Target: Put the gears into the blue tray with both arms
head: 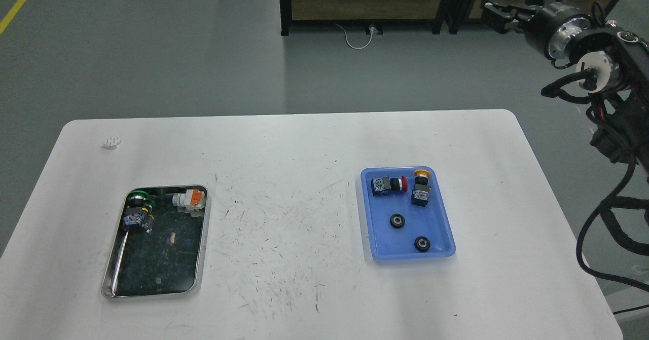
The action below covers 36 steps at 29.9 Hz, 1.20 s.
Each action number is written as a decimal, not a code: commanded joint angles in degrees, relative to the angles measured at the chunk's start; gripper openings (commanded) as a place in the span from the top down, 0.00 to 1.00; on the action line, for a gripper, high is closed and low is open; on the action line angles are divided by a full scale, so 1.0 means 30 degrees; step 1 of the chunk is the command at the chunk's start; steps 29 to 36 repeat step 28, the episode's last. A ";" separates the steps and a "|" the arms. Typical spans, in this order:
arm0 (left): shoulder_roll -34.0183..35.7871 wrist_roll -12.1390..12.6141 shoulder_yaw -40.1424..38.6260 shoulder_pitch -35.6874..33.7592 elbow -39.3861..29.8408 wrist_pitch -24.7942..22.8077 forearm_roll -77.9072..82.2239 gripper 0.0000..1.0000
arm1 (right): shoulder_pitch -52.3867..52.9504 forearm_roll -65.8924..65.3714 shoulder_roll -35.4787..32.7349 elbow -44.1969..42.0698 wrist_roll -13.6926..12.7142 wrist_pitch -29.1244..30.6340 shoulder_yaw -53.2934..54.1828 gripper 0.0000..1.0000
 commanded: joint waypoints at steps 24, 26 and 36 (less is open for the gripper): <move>-0.3213 -0.0367 -0.1531 0.0712 0.0169 0.3545 0.0554 0.01 | 0.1223 -0.0001 -0.0238 0.0006 0.0035 -0.2406 -0.1042 0.01; -0.3213 -0.0309 -0.1590 0.0712 0.0169 0.3486 0.0554 0.01 | 0.1252 -0.0001 -0.0559 0.0385 -0.0081 -0.2464 -0.1013 0.01; -0.3213 -0.0192 -0.1590 0.0741 0.0111 0.3398 0.0554 0.01 | 0.1223 -0.0001 -0.0881 0.0679 -0.0111 -0.2755 -0.0926 0.01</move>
